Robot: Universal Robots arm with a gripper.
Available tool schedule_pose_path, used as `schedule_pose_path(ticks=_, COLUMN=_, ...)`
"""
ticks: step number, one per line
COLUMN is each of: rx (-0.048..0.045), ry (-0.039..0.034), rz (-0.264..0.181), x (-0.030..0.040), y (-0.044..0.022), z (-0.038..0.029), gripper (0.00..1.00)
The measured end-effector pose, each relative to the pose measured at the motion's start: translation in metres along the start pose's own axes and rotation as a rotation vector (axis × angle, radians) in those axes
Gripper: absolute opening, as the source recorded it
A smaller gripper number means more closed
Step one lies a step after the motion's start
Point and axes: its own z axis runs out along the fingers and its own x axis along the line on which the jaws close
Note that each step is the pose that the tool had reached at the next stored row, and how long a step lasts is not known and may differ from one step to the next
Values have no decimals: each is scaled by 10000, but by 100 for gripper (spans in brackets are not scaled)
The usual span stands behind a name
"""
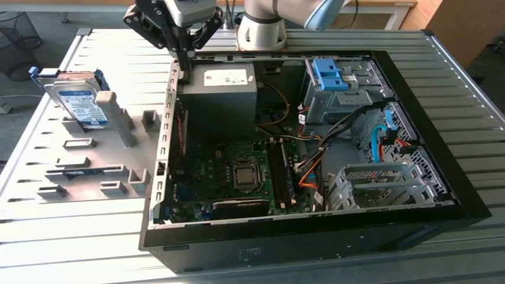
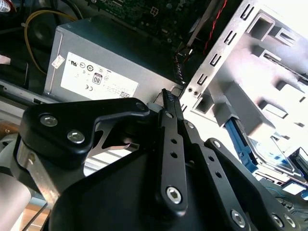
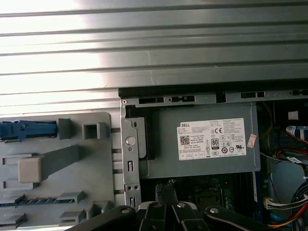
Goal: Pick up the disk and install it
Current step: 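Reach for the disk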
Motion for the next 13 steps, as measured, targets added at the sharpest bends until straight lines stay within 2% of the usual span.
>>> schedule_pose_path(ticks=13, rx=0, ry=0, rz=0, x=54, y=-4, z=8, gripper=11)
